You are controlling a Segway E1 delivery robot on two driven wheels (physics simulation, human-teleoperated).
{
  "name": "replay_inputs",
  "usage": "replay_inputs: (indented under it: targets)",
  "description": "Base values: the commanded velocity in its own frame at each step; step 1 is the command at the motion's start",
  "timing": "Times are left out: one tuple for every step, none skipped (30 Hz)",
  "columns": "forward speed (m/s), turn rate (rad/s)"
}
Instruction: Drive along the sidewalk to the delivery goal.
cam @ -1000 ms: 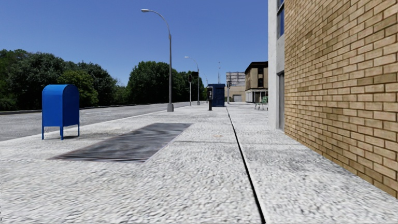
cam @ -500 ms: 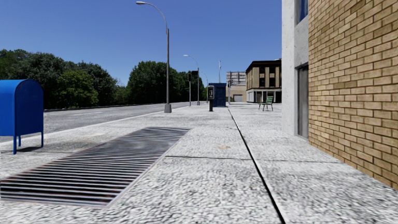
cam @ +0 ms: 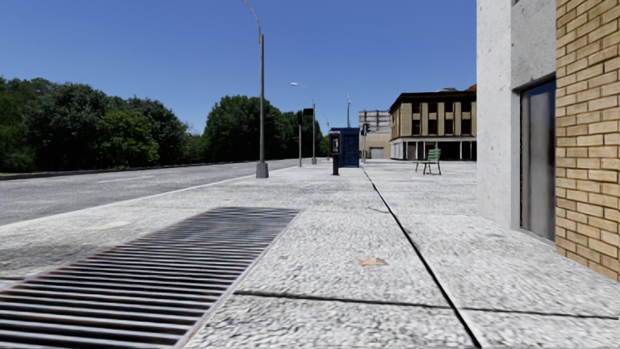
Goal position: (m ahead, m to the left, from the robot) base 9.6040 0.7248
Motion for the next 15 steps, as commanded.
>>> replay_inputs:
  targets:
    - [2.0,0.27]
    - [2.0,0.27]
    - [2.0,0.21]
    - [2.0,0.2]
    - [2.0,0.0]
    - [2.0,0.0]
    - [2.0,0.0]
    - [2.0,0.0]
    - [2.0,0.0]
    - [2.0,0.0]
    - [2.0,0.0]
    - [2.0,0.0]
    - [2.0,0.0]
    - [2.0,0.0]
    - [2.0,0.0]
